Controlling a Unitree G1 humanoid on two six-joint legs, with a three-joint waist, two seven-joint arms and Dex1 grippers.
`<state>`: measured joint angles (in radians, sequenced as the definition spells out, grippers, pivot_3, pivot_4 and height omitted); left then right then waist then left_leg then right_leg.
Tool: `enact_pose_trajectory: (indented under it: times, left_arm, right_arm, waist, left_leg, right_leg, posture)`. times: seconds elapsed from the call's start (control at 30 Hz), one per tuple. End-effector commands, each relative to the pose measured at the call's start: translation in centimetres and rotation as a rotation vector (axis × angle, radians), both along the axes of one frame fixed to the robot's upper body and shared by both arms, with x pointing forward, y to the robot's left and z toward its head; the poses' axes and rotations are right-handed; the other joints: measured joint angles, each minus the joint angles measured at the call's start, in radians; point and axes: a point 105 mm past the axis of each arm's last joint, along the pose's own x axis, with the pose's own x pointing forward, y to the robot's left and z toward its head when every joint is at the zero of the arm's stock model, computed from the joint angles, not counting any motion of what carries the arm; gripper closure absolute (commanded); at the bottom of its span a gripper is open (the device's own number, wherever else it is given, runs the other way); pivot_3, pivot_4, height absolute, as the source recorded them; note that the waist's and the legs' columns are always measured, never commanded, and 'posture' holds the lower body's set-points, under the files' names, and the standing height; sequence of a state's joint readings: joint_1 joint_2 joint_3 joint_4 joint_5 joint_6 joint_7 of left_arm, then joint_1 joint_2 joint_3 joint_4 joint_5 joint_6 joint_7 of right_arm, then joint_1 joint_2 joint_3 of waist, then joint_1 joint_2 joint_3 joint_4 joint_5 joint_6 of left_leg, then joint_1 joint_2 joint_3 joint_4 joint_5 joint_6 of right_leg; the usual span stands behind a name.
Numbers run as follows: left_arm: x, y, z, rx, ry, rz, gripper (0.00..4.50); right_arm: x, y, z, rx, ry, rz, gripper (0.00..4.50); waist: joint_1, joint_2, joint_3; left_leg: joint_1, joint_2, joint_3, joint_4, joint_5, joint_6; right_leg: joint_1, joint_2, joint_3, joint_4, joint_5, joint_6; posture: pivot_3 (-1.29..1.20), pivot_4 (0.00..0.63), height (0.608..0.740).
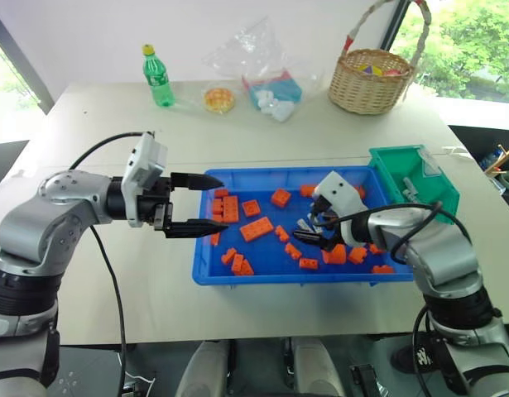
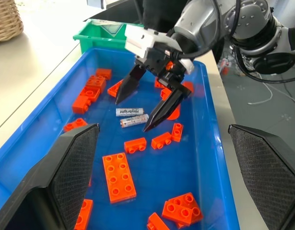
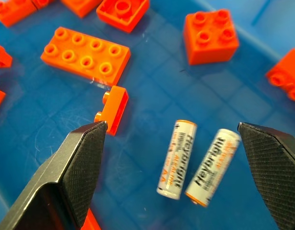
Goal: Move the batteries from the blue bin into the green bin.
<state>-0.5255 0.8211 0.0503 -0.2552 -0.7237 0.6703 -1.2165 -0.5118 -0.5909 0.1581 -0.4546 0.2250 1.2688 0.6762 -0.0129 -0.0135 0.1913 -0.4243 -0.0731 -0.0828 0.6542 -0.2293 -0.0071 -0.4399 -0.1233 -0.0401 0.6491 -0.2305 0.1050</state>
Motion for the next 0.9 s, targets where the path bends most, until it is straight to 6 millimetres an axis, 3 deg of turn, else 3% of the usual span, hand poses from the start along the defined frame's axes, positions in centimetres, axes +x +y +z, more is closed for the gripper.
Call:
enact_pose_trajectory:
  times: [0.03,0.17,0.27,0.43,0.53,0.73,0.8,0.9]
  left_arm:
    - [-0.2,-0.1,1.0,0.000,-0.049,-0.004,0.00]
    - [-0.2,0.0,1.1,0.001,-0.050,0.001,0.00]
    - [-0.1,0.0,1.1,0.000,-0.052,0.004,0.00]
    - [-0.1,0.0,1.3,-0.003,-0.058,0.005,0.00]
    - [0.0,-0.1,1.4,-0.007,-0.061,0.005,0.00]
    - [0.1,-0.2,1.4,-0.013,-0.065,0.008,0.00]
    - [0.1,-0.2,1.4,-0.014,-0.065,0.009,0.00]
    - [0.1,-0.2,1.2,-0.013,-0.059,0.006,0.00]
  right_arm:
    - [-0.2,0.6,-0.2,0.011,-0.008,0.030,0.04]
    - [-0.1,0.4,-1.3,0.000,0.010,0.024,0.04]
    - [0.1,0.1,-2.0,-0.011,0.020,0.020,0.82]
    - [0.3,-0.3,-2.8,-0.031,0.027,0.012,3.41]
    - [0.5,-0.5,-3.0,-0.039,0.028,0.007,4.44]
    - [0.2,-0.4,-2.7,-0.042,0.020,0.021,4.43]
    - [0.4,-0.1,-1.5,-0.024,-0.006,0.029,4.43]
    - [1.5,-0.7,2.1,0.013,-0.088,-0.008,4.43]
  waist:
    - [0.000,0.000,0.000]
    - [0.000,0.000,0.000]
    - [0.000,0.000,0.000]
    - [0.000,0.000,0.000]
    - [0.000,-0.001,0.000]
    - [0.000,-0.001,0.000]
    - [0.000,-0.001,0.000]
    - [0.000,-0.001,0.000]
  left_leg:
    - [0.000,0.000,0.000,0.000,0.000,0.000]
    - [0.000,0.000,0.000,0.000,0.000,0.000]
    - [0.000,0.000,0.000,0.000,0.000,0.000]
    - [0.000,0.000,0.000,0.000,0.000,0.000]
    - [0.001,0.000,0.000,0.000,0.000,0.000]
    - [0.001,0.000,0.000,0.000,0.000,0.000]
    - [0.001,0.000,0.000,0.000,0.000,0.000]
    - [0.001,0.000,0.000,0.000,0.000,0.000]
  right_leg:
    - [0.000,0.000,0.000,0.000,0.000,0.000]
    - [0.000,0.000,0.000,0.000,0.000,0.000]
    - [0.000,0.000,0.000,0.000,0.000,0.000]
    - [0.000,0.000,0.000,0.000,0.000,0.000]
    - [0.001,0.000,0.000,0.000,0.000,0.000]
    - [0.001,0.001,0.000,0.000,0.000,0.000]
    - [0.001,0.001,0.000,0.000,0.000,0.000]
    - [0.001,0.001,0.000,0.000,0.000,0.000]
  posture:
    - [0.00,0.150,0.693]
    - [0.00,0.150,0.693]
    - [0.00,0.150,0.693]
    - [0.00,0.150,0.693]
    - [0.00,0.150,0.693]
    - [0.00,0.150,0.693]
    - [0.00,0.150,0.693]
    - [0.00,0.150,0.693]
